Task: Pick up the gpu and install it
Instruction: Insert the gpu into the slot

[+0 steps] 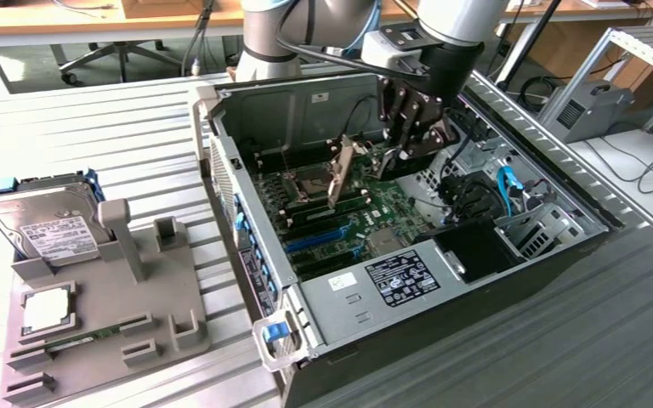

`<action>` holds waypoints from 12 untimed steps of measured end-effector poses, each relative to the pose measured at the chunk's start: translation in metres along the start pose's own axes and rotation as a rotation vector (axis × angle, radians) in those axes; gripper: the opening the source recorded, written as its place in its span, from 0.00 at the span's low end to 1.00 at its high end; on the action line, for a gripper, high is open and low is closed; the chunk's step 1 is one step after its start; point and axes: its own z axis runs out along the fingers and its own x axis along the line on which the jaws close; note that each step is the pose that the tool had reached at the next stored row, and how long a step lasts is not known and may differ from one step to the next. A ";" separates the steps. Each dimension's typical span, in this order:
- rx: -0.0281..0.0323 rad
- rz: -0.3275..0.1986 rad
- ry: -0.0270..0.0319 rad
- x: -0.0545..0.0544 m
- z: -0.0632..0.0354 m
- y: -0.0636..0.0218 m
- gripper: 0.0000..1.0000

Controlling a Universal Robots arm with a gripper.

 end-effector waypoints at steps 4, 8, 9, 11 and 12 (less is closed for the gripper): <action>-0.0001 -0.006 -0.0014 0.000 0.0001 0.0001 0.26; -0.0001 -0.006 -0.0014 0.001 0.0008 0.0006 0.26; -0.0001 -0.006 -0.0013 0.001 0.0011 0.0009 0.26; -0.0001 -0.006 -0.0015 0.002 0.0019 0.0013 0.26; -0.0002 -0.006 -0.0012 0.004 0.0040 0.0020 0.26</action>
